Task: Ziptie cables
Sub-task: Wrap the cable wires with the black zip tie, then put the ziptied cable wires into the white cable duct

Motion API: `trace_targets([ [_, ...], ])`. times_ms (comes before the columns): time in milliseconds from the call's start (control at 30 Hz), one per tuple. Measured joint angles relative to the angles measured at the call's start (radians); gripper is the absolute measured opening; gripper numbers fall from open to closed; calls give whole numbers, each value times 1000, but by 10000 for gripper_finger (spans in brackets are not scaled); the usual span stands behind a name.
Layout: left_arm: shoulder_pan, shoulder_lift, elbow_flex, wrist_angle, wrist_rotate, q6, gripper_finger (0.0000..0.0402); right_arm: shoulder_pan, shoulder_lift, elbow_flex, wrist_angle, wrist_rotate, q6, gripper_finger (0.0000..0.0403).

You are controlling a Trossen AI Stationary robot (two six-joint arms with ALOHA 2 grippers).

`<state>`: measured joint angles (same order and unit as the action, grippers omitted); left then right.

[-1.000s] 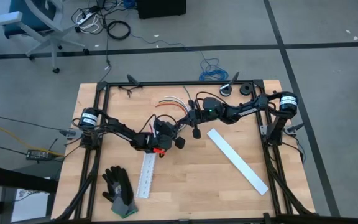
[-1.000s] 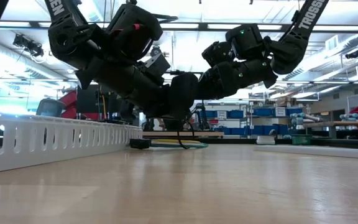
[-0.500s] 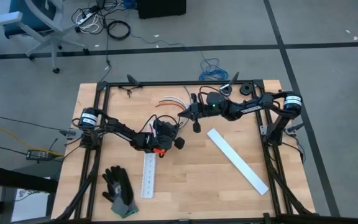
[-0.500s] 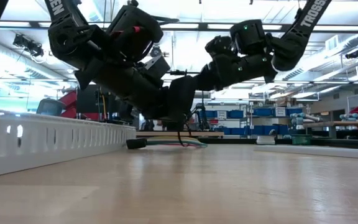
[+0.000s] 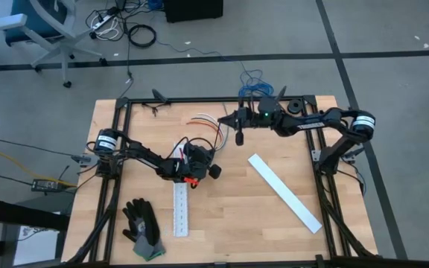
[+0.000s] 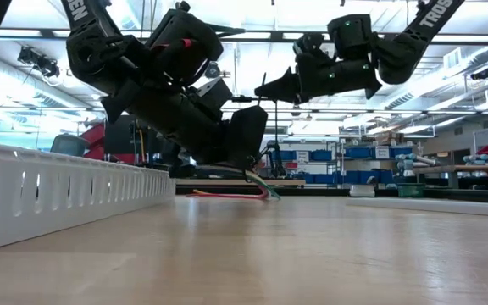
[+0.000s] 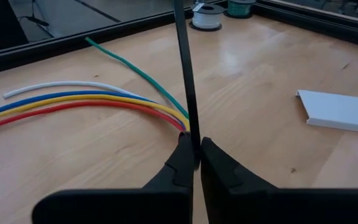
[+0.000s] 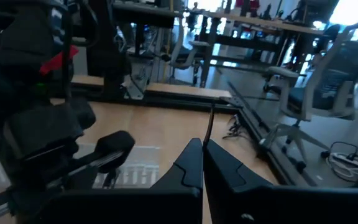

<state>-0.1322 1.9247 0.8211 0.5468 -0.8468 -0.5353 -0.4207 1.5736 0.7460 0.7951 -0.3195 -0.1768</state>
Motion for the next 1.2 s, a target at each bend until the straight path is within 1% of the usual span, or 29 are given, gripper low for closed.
trace_targets([
  [200, 0, -1, 0, -18, 4, -1, 14, -22, -17, 0, -7, 0, 0, 0],
  [433, 0, -2, 2, -84, 6, -75, 14, -69, -37, 0, -5, -4, 1, 0],
  [667, 0, -3, 2, -92, 3, -78, 14, -101, -75, -1, -15, -9, 19, 0],
  [767, 0, -2, 0, -98, 18, -74, 15, -104, -77, -1, -59, -55, 22, 0],
  [833, -1, 1, -2, -103, 31, -71, 26, -101, -74, 1, -113, -87, 23, 0],
  [967, -2, 2, -2, -85, 34, -74, 68, -93, -71, 2, -253, -107, 15, 3],
  [1100, -2, 2, -2, -68, 30, -74, 112, -91, -71, 2, -330, -162, 15, 24],
  [1200, -2, 2, -2, -50, 35, -73, 140, -87, -70, 2, -389, -167, 10, 44],
])
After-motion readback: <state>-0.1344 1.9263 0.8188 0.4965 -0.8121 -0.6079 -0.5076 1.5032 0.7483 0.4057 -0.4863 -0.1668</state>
